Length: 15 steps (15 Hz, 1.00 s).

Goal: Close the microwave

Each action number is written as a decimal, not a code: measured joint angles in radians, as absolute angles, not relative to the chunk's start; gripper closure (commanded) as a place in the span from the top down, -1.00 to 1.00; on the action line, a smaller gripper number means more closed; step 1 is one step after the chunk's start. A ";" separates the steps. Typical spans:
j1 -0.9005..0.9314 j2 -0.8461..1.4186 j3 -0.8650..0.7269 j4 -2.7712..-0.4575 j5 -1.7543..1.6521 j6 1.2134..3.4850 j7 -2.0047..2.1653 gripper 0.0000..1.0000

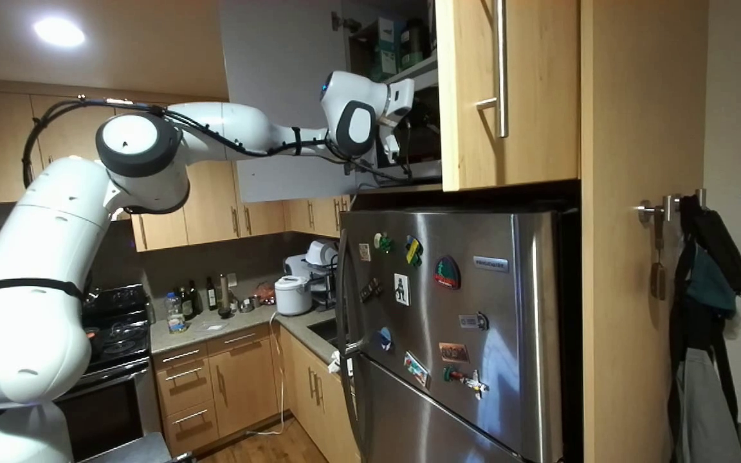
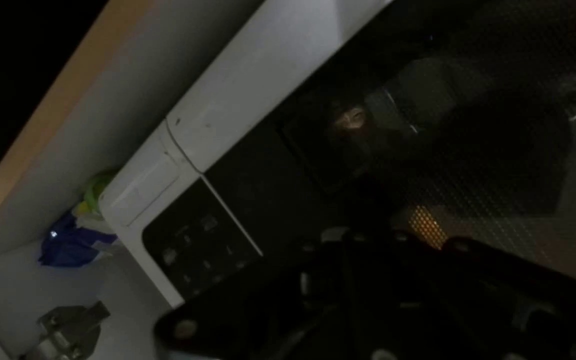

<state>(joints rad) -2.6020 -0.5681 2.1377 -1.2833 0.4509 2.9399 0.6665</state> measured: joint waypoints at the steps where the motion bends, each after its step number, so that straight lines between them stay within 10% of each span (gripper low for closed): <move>1: -2.600 -0.568 2.131 -1.276 0.470 2.940 0.646 -0.97; 15: -2.588 -0.564 2.124 -1.269 0.483 2.941 0.609 -0.99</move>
